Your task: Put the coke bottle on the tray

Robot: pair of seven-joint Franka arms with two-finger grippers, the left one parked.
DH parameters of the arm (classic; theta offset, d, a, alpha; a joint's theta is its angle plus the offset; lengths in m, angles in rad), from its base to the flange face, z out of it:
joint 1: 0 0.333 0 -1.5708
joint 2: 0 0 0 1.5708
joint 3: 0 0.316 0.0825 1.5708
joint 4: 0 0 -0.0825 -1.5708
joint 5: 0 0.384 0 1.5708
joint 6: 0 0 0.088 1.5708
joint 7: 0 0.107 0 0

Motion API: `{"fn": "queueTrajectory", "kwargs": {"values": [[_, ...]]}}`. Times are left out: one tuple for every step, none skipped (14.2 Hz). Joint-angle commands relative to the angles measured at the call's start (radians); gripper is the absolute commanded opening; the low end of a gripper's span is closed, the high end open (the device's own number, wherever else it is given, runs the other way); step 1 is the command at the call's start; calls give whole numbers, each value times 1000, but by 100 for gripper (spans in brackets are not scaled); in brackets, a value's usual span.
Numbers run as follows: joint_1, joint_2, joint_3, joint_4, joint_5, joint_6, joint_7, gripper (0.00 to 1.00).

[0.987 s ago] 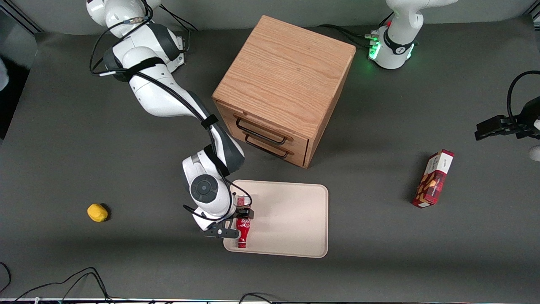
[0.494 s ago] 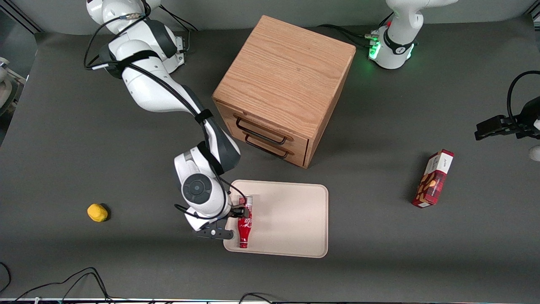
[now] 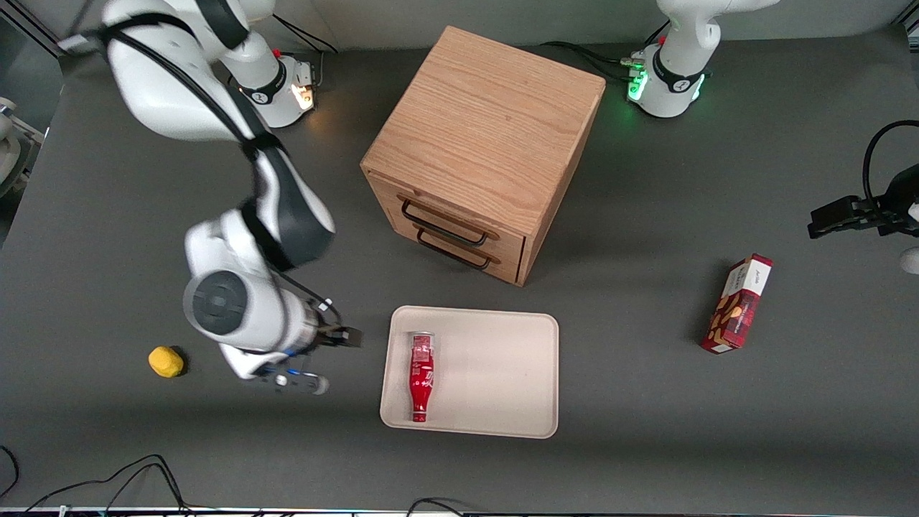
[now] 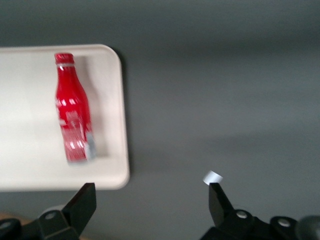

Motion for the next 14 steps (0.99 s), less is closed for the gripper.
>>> {"fn": "queueTrajectory", "kwargs": {"values": [[-223,-335,132,-393,11,15,-116,100],[-303,-404,180,-450,11,-3,-155,100],[-383,-462,221,-481,11,-41,-211,100],[-458,-507,258,-484,14,-101,-270,100],[-525,-544,286,-482,15,-156,-317,100],[-591,-585,306,-484,23,-199,-354,100],[-639,-628,316,-490,46,-225,-368,100],[-661,-665,317,-499,69,-235,-368,100],[-672,-688,317,-505,81,-235,-352,100],[-664,-693,309,-502,95,-235,-341,100],[-608,-691,282,-499,100,-233,-309,100],[-480,-690,160,-496,101,-235,-290,100],[-321,-696,-8,-496,101,-241,-275,100],[-234,-703,-103,-493,106,-255,-276,100]]}}
